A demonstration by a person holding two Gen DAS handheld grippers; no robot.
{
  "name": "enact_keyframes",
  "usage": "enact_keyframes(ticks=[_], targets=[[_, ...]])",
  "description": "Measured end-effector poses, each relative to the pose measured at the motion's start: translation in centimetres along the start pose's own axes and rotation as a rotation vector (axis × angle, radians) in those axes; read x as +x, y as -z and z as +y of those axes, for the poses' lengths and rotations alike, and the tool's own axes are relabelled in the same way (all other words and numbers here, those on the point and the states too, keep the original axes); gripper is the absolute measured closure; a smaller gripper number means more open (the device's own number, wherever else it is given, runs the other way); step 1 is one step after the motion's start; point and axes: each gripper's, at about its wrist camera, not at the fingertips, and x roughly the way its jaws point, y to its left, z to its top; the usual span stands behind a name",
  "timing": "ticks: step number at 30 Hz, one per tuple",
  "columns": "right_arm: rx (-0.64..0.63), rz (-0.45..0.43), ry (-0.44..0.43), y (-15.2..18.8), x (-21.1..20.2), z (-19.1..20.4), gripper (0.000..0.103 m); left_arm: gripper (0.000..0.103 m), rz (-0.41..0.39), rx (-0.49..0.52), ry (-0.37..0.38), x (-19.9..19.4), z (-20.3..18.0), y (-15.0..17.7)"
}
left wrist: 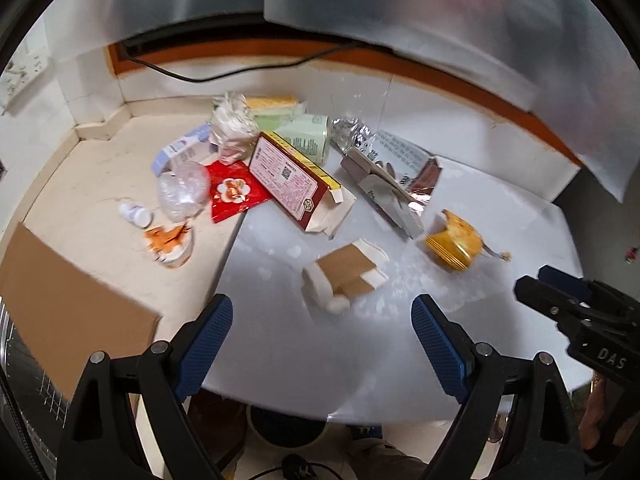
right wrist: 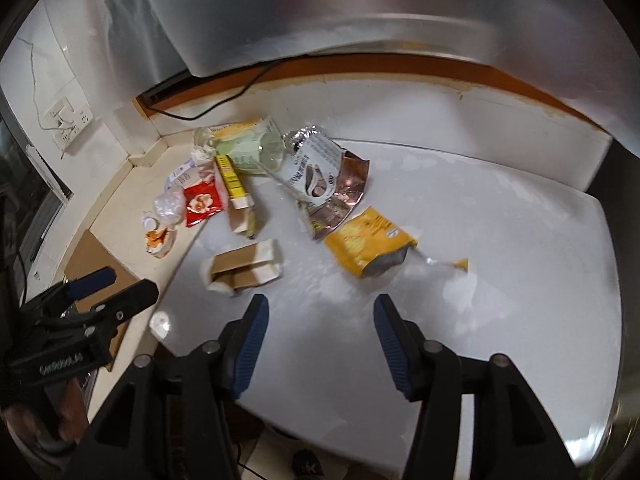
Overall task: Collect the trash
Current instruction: 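Grasp the brown paper cup sleeve with the left tool while the right tool grasps the yellow chip bag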
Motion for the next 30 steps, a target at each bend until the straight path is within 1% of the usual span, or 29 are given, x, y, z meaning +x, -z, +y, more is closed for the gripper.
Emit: enact_keyframes(ticks=[3,5,10,15,18,21,23,24,26,28,30], targets=[[-0.015,0.023,-0.014,-1.4,1.7,-2.0,0.042,0.013,0.030,0.008,-0.015,2.7,-0.6,-1.5],[-0.028,0.054,-0.025,-2.7,3.4,-3.5,0.042,0.013,0.044,0.017,-0.018,3.9,-0.7,-2.1],[-0.066,0.094,-0.056,-4.8,6.7,-5.5,0.042,0.013,0.083,0.067,0.016,6.9,-0.8,-3.8],[-0.095,0.168,-0.117,-6.2,10.6,-6.6,0.042,0.013,0.138,0.132,0.052,9.1,-1.0,-4.7],[-0.090,0.212,-0.153,-6.2,12.4,-7.0,0.042,0.013,0.186,0.143,0.071,10.7,-1.0,-4.8],[-0.091,0.244,-0.185,-5.9,13.4,-7.1,0.041,0.013,0.210,0.151,0.071,11.6,-0.9,-4.5],[-0.100,0.236,-0.198,-5.7,13.3,-7.1,0.041,0.013,0.221,0.156,0.065,12.1,-1.1,-4.3],[-0.110,0.241,-0.205,-5.7,13.4,-6.9,0.041,0.013,0.225,0.152,0.074,12.2,-1.1,-4.2],[-0.122,0.232,-0.207,-5.5,13.3,-6.8,0.041,0.013,0.228,0.139,0.086,12.5,-1.1,-4.1],[-0.136,0.224,-0.210,-5.3,13.3,-6.6,0.041,0.013,0.235,0.137,0.082,12.9,-1.2,-4.0],[-0.150,0.219,-0.208,-5.2,13.3,-6.5,0.042,0.013,0.234,0.136,0.087,13.2,-1.3,-4.0]])
